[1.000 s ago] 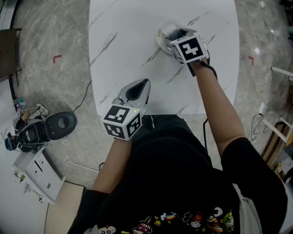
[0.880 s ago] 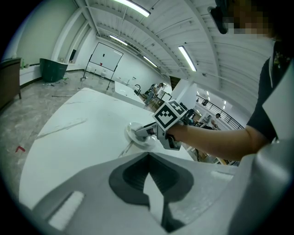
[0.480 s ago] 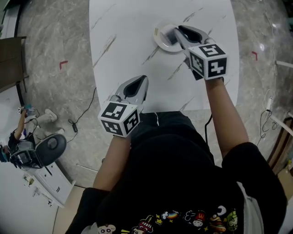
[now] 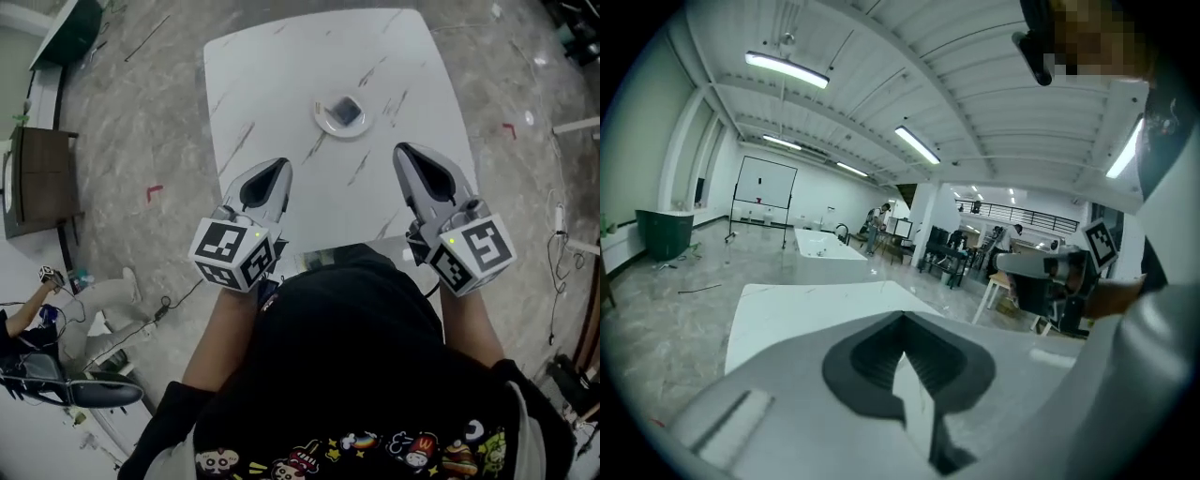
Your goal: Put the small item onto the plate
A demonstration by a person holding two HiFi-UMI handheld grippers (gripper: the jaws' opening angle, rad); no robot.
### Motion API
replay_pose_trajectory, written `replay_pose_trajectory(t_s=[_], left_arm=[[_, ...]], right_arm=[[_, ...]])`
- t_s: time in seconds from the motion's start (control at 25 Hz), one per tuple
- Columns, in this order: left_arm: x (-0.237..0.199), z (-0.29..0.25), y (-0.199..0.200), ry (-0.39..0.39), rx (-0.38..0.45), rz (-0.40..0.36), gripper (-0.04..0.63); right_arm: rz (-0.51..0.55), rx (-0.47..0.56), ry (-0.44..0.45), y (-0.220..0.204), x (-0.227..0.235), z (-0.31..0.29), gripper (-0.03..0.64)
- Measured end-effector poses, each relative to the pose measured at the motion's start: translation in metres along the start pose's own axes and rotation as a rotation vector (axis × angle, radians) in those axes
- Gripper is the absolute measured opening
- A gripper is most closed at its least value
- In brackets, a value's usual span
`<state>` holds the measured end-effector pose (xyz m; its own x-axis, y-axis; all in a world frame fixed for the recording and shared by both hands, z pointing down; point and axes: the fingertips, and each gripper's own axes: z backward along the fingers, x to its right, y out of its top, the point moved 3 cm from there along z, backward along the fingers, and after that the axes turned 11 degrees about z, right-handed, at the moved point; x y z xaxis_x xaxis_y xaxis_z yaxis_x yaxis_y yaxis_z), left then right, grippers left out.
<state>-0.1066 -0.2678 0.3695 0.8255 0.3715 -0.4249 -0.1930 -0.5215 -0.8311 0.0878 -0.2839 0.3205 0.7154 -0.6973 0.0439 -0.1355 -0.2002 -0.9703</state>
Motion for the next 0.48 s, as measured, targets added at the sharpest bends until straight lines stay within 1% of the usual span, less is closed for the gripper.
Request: replay_pose_trajectory(t_s=[0.12,0.24,0.36,0.48], left_arm=[[0.01,0.015,-0.002,-0.035,-0.008,-0.019,0.0],[0.021,0.027,-0.008,-0.073,-0.01,-0.039,0.0],[0.032,0.04,-0.013,-0.095,0.013,-0.061,0.0],[0.039,0.061,-0.019,-0.097,0.046,-0.072,0.0]], right_arm=[[-0.012,-0.006,-0.037,-0.004,-0.021,0.023,0.023],[-0.009,0.007,-0.094,-0.003,-0.032,0.044,0.023],[-0.008,0.001,-0.158,-0.011,-0.041,0.061,0.023],[-0.021,-0.007,-0.212,-0.021,-0.052,0.078,0.023]])
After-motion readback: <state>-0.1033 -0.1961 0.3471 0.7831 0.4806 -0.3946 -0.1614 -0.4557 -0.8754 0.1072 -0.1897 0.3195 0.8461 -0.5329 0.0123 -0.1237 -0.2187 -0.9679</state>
